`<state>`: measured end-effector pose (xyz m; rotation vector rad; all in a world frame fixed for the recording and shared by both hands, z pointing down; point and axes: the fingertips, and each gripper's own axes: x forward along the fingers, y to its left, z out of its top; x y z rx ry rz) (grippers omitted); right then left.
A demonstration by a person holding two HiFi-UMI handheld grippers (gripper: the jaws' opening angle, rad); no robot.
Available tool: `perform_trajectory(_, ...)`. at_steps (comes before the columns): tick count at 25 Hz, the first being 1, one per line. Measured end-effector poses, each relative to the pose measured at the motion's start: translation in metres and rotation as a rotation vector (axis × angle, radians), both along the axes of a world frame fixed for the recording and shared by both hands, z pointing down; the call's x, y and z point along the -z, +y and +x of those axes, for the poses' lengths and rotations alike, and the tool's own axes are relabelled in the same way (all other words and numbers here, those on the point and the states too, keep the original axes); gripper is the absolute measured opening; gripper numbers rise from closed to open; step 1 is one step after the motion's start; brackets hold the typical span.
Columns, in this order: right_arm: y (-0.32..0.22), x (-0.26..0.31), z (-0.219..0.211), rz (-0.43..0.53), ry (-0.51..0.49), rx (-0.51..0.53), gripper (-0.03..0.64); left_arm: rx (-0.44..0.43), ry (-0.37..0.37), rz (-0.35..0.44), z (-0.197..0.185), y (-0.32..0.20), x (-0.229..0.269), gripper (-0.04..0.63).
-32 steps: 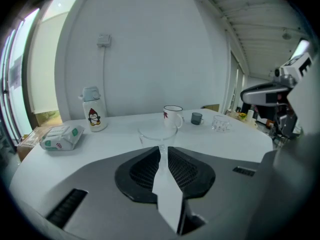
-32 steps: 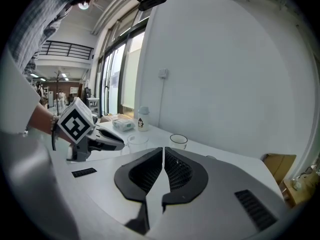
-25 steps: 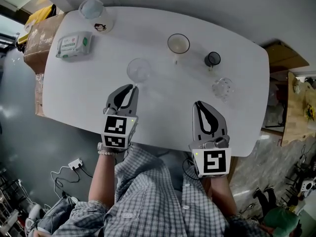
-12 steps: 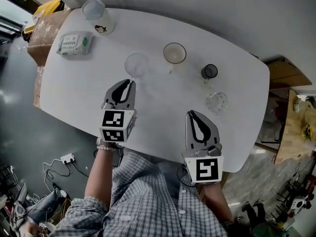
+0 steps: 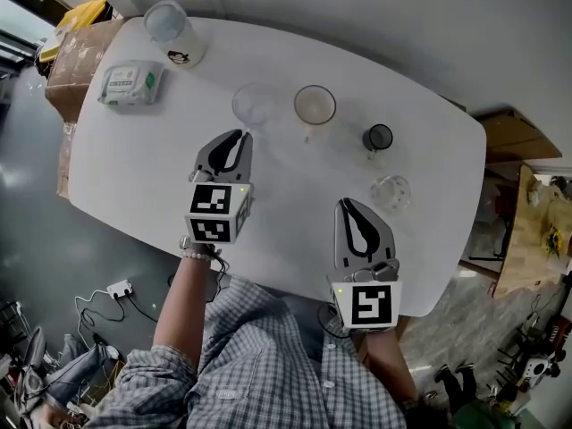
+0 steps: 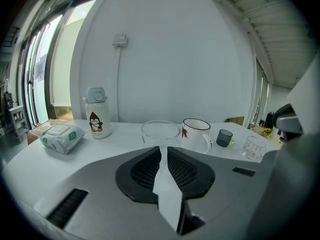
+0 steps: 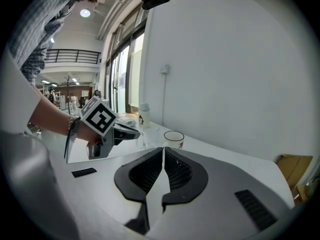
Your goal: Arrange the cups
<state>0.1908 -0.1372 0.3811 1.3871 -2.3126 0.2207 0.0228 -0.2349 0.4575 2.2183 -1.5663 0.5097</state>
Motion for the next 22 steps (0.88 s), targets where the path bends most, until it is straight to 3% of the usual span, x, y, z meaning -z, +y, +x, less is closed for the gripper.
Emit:
perform_trajectory(8,-0.014,-0.010,-0.011,-0.009,0.007,-0.047,0.029,-0.039,0.043,0.024,0.006,-0.021,0.001,0.057)
perform_trajectory(11,-0.019,-0.017,-0.017,0.003,0.069,-0.051,0.029,-0.067,0.086,0.035,0.009,-0.025,0.003,0.057)
perform_trajectory(22,-0.073,-0.056,-0.035,-0.026,0.116,-0.218,0.031,-0.150,0.130,0.029,-0.013,0.006,0.023,0.057)
